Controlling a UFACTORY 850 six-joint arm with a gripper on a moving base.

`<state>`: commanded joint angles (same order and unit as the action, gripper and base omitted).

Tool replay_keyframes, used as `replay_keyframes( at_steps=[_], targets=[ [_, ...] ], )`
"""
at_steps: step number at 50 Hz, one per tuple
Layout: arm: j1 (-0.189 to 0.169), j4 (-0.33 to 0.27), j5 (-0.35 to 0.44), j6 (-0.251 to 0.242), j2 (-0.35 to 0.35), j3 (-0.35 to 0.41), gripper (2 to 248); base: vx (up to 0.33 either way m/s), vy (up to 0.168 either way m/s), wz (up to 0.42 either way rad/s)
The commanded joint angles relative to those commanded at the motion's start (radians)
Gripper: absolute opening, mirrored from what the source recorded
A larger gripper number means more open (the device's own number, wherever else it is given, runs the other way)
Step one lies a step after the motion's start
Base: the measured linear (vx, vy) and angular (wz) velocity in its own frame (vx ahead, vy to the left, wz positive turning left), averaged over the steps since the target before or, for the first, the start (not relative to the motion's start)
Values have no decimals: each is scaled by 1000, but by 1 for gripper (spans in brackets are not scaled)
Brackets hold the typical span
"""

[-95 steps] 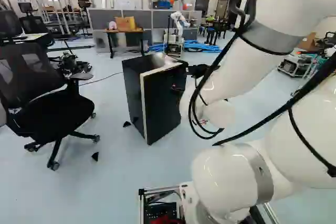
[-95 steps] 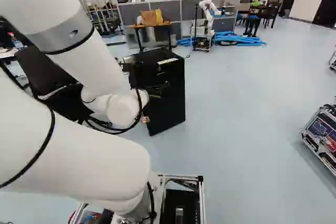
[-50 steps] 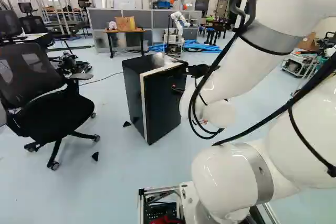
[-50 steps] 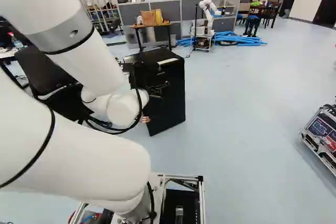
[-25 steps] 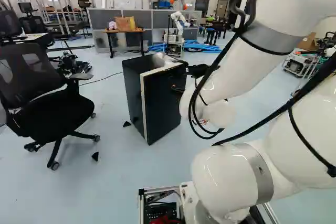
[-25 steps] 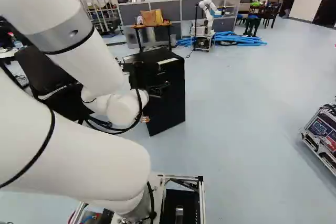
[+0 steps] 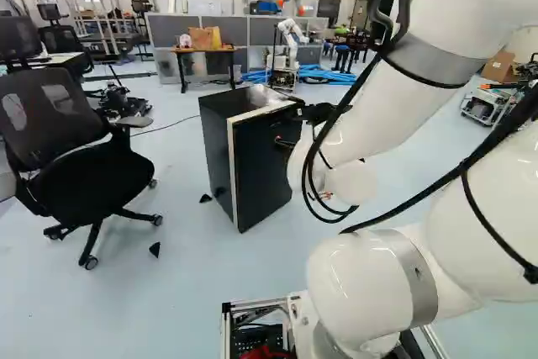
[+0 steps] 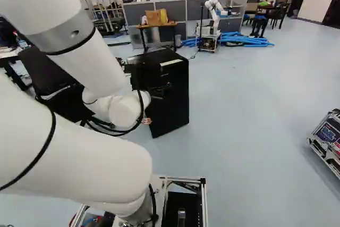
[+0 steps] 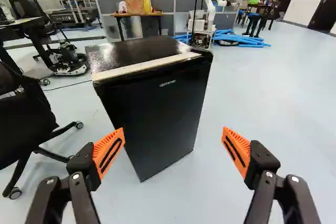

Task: Grab a drink from the fridge

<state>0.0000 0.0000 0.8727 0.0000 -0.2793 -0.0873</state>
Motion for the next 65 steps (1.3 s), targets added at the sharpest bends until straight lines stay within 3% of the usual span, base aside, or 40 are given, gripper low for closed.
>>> replay_keyframes(
  at_steps=[28,65],
  targets=[
    [0,0,0,0,0,0,247,28,-38,13],
    [0,0,0,0,0,0,247,33,-29,142]
  ],
)
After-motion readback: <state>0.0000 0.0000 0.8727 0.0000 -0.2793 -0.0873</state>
